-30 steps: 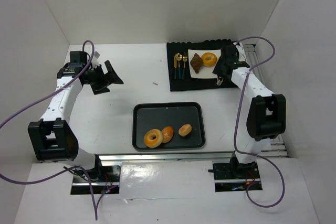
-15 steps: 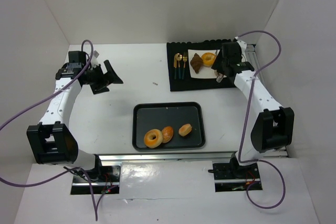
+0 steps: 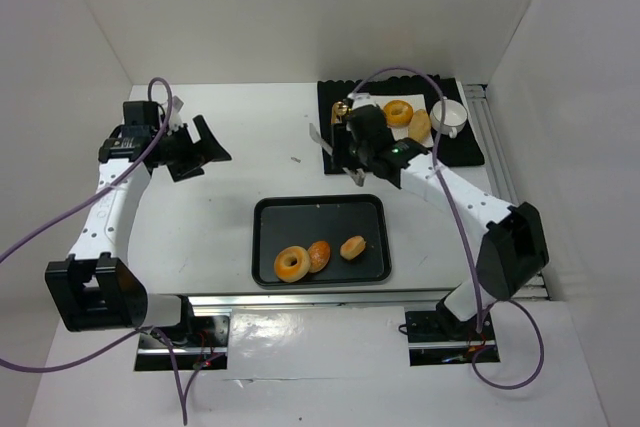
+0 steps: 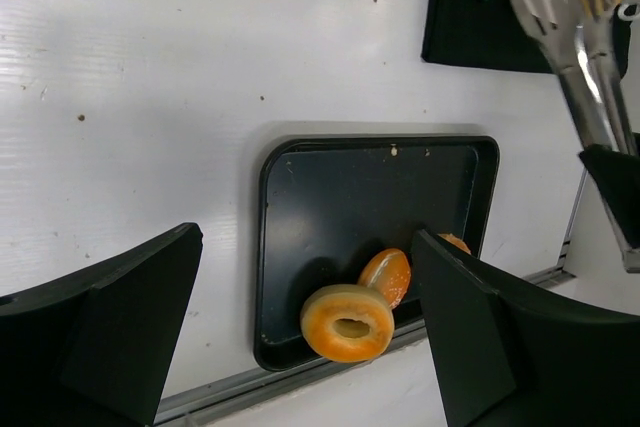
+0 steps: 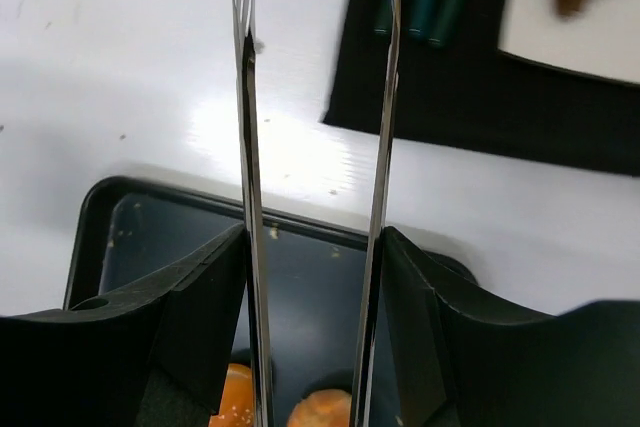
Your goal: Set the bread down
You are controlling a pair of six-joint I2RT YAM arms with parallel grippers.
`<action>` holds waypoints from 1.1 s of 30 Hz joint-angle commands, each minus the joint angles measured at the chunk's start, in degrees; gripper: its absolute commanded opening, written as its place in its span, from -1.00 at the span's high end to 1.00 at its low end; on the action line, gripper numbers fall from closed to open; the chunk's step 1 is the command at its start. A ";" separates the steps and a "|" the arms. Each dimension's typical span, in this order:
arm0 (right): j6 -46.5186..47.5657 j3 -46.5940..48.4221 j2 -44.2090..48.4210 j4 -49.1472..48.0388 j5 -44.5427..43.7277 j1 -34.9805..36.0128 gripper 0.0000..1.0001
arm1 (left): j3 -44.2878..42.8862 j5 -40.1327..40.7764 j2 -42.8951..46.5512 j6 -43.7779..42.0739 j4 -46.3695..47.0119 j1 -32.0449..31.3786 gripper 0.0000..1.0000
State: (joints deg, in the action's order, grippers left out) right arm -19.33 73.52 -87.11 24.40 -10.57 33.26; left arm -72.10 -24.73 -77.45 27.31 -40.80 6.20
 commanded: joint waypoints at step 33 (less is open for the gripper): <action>0.26 31.44 -30.42 -0.95 -20.86 3.75 -0.99 | -1.73 4.52 4.41 -0.24 -3.15 0.31 -0.99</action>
State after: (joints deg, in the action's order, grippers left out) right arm -17.74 107.81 -127.02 17.65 -20.84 36.36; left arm -72.01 -20.16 -74.15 27.27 -44.21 6.20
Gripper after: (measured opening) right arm 0.993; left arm 0.995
